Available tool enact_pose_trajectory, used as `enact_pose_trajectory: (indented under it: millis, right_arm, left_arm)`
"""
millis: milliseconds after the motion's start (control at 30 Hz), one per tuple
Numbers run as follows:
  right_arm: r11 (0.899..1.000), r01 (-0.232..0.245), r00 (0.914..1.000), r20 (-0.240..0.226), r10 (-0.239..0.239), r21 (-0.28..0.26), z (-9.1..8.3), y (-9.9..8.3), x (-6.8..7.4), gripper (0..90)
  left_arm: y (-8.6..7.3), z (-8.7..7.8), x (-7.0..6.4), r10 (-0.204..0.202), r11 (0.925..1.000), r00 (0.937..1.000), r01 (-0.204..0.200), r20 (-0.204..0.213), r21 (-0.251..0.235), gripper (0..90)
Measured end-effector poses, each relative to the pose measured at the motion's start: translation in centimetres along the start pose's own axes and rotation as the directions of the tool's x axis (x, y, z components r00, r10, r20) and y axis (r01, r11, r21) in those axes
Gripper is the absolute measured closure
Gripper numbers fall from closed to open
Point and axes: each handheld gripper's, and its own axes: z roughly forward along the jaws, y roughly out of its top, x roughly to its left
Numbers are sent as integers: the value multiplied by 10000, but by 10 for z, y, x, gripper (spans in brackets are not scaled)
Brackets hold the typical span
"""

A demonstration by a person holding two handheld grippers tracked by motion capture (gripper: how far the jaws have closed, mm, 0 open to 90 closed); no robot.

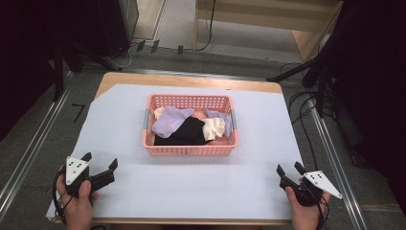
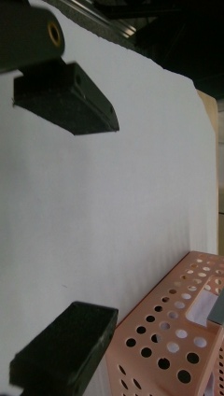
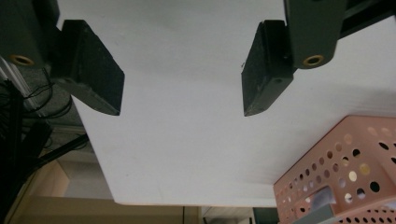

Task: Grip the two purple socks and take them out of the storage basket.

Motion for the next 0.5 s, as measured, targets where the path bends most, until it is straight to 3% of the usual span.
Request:
enact_pose_trajectory:
  millis: [67,133,300,433,500]
  right_arm:
    - [9989,-244,9997,-77,247,395,-1,1,1,395]
    - [9975,-113,9999,-63,118,693,-1,2,4,386]
    - [9978,-393,9991,-163,402,532,-3,8,9,332]
    - [9978,-559,9960,-681,582,355,-3,21,15,335]
    - [9980,-487,9960,-726,515,396,0,29,20,321]
  left_arm:
    - [0,1,-1,35,9999,10000,-35,13,108,141]
    - [0,1,-2,104,9999,9999,-104,-47,119,140]
    - [1,2,-4,285,9994,9995,-282,-146,187,140]
    - [0,1,-5,443,9990,9990,-442,-109,118,141]
    - [0,2,-6,448,9989,9989,-445,-167,170,141]
